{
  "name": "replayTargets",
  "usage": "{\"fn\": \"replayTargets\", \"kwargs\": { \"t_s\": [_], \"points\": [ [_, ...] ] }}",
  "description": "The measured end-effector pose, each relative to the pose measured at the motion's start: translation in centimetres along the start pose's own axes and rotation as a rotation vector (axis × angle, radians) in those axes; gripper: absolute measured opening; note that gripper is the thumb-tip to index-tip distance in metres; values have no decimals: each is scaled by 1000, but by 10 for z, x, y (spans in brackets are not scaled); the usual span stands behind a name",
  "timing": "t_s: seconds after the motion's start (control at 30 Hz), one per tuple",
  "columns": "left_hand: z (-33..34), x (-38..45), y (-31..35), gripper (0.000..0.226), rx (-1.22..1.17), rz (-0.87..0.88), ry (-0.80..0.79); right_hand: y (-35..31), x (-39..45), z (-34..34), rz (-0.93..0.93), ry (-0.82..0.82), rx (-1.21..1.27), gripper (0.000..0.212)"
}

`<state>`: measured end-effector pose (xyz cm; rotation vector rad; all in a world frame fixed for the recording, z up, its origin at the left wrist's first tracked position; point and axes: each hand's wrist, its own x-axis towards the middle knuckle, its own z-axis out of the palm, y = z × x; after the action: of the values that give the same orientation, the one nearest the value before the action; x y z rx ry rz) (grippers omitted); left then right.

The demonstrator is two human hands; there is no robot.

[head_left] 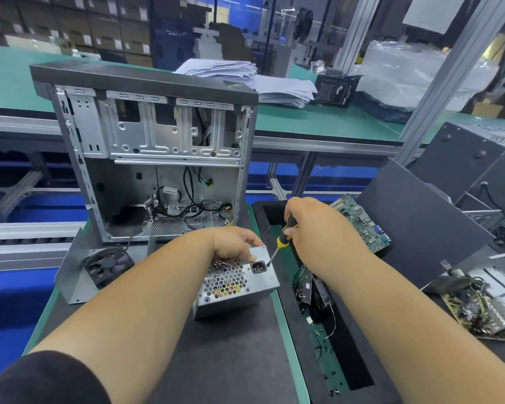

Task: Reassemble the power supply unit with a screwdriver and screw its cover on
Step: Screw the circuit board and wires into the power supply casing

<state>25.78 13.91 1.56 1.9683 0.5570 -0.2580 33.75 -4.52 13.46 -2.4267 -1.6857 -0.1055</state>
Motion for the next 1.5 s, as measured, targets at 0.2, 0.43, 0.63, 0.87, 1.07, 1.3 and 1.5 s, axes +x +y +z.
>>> {"fn": "replayTargets", "kwargs": {
  "t_s": [0.2, 0.43, 0.63, 0.87, 1.07, 1.3, 1.5],
  "points": [
    [-3, 1, 0, 30, 39, -13, 4, 1, 7, 2, 4, -12, -33, 17],
    [3, -5, 3, 29, 24, -9, 130, 1, 7, 9, -80, 26, 28, 12],
    [19, -21, -7, 32, 641, -84, 512, 13, -1, 15, -75, 148, 244, 11],
    [30, -19, -21, 35, 748, -151, 576, 23, -2, 12, -72, 383, 550, 12],
    [17, -38, -20, 27, 275, 57, 643, 19, -2, 16, -129, 485, 629, 11],
    [12, -87, -43, 50, 280, -24, 707, -9, 10, 42, -175, 442, 808, 5],
    [18, -118, -62, 54, 193, -56, 784, -47, 24, 64, -145, 426, 1009, 8]
  ]
}}
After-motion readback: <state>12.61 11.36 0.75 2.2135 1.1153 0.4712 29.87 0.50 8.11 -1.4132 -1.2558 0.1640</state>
